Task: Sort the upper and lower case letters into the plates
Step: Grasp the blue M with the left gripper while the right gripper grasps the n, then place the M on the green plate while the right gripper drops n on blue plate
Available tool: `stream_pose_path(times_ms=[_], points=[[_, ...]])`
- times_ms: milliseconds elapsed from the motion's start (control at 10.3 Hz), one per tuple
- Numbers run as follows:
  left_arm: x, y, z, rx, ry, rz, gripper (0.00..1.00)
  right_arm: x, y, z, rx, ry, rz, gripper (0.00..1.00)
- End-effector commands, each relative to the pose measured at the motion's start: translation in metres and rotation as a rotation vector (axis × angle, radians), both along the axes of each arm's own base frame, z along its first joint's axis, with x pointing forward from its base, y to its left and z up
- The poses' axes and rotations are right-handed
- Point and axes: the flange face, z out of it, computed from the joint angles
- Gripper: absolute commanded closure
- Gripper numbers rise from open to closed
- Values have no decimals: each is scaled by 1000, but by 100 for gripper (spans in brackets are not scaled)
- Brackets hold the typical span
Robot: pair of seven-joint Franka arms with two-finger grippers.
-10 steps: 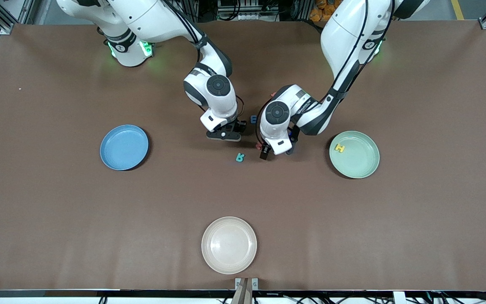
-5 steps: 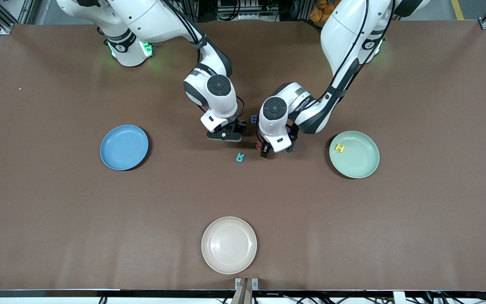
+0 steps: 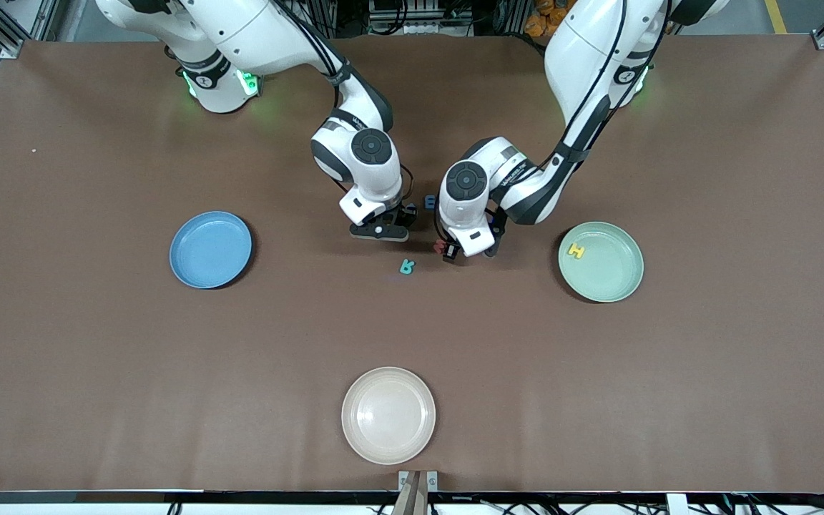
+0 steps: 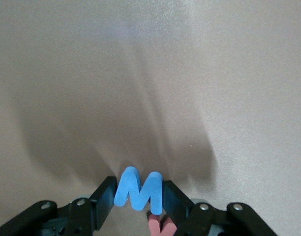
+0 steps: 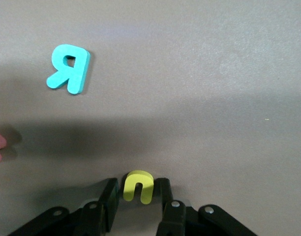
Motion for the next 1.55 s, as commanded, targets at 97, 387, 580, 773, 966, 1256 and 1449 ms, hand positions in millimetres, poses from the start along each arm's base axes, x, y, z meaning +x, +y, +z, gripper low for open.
stream_pose_path(times_ms=[97,387,580,773,966,1256,1449], points=[[-2,3,-1,19,-10,-4,62,3,1,-5,-13,-13,9,90],[2,6,4,17,-14,1,62,25,-18,25,-25,-24,-22,100],[3,6,8,24,-11,-2,64,48,-45,60,-58,-17,-68,100],[5,7,13,24,-14,-2,67,72,-83,86,-91,1,-68,100],[4,8,15,36,-5,-13,67,91,-124,110,-131,30,-62,100],[7,19,26,64,19,-68,76,120,-215,138,-155,170,-15,100],[7,23,28,78,33,-100,82,135,-286,130,-153,245,58,100]])
